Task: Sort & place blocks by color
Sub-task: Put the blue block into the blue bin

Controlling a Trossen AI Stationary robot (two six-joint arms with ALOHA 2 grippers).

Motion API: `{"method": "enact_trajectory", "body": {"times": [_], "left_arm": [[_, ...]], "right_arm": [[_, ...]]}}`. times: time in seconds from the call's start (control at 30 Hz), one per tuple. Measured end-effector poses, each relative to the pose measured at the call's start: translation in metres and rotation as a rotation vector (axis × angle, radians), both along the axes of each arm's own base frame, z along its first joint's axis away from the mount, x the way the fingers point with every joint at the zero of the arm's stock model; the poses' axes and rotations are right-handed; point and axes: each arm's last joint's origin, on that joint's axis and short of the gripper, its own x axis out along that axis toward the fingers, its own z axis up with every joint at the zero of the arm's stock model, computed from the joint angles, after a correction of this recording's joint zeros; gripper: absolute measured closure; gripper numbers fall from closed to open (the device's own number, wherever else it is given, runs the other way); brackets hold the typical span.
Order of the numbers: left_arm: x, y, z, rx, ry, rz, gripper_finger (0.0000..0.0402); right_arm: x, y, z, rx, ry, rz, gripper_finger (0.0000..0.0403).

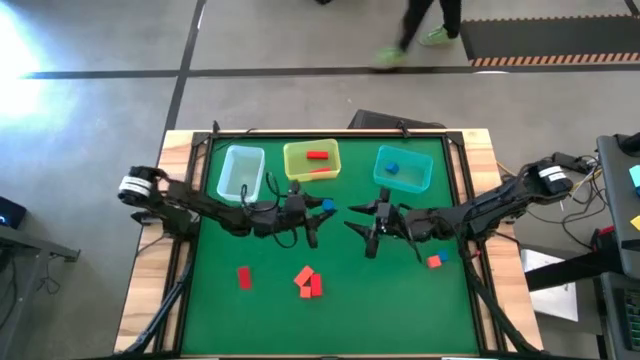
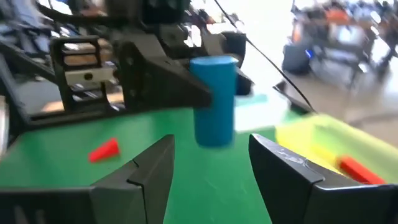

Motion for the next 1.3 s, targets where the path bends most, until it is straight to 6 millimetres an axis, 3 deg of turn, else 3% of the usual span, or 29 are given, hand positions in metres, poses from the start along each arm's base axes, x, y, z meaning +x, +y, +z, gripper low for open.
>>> {"method": "enact_trajectory", "body": {"times": [0.13, 0.27, 0.43, 0.6, 0.83, 1.07, 1.3], "left_arm": [[-0.02, 0.019, 0.007, -0.032, 0.203, 0.197, 0.0281], [-0.054, 0.048, 0.01, -0.083, 0.408, 0.445, 0.0281], [-0.102, 0.092, 0.005, -0.25, 0.581, 0.721, 0.0281], [-0.132, 0.121, -0.005, -0.418, 0.716, 0.849, 0.0281], [-0.147, 0.148, -0.02, -0.54, 0.838, 0.902, 0.0281], [-0.143, 0.16, -0.039, -0.59, 0.937, 0.911, 0.0281], [-0.137, 0.165, -0.054, -0.58, 1.013, 0.942, 0.0221]], "right_arm": [[-0.013, -0.005, 0.003, 0.066, 0.081, -0.065, 0.0208], [-0.021, -0.007, 0.005, 0.102, 0.119, -0.077, 0.0209], [-0.021, -0.007, 0.003, 0.104, 0.129, -0.078, 0.0209], [-0.018, -0.006, -0.004, 0.097, 0.154, -0.08, 0.0209], [-0.014, -0.005, -0.011, 0.108, 0.172, -0.086, 0.0209], [-0.014, -0.005, -0.011, 0.115, 0.171, -0.087, 0.0209], [-0.014, -0.005, -0.011, 0.115, 0.17, -0.087, 0.0209]]}}
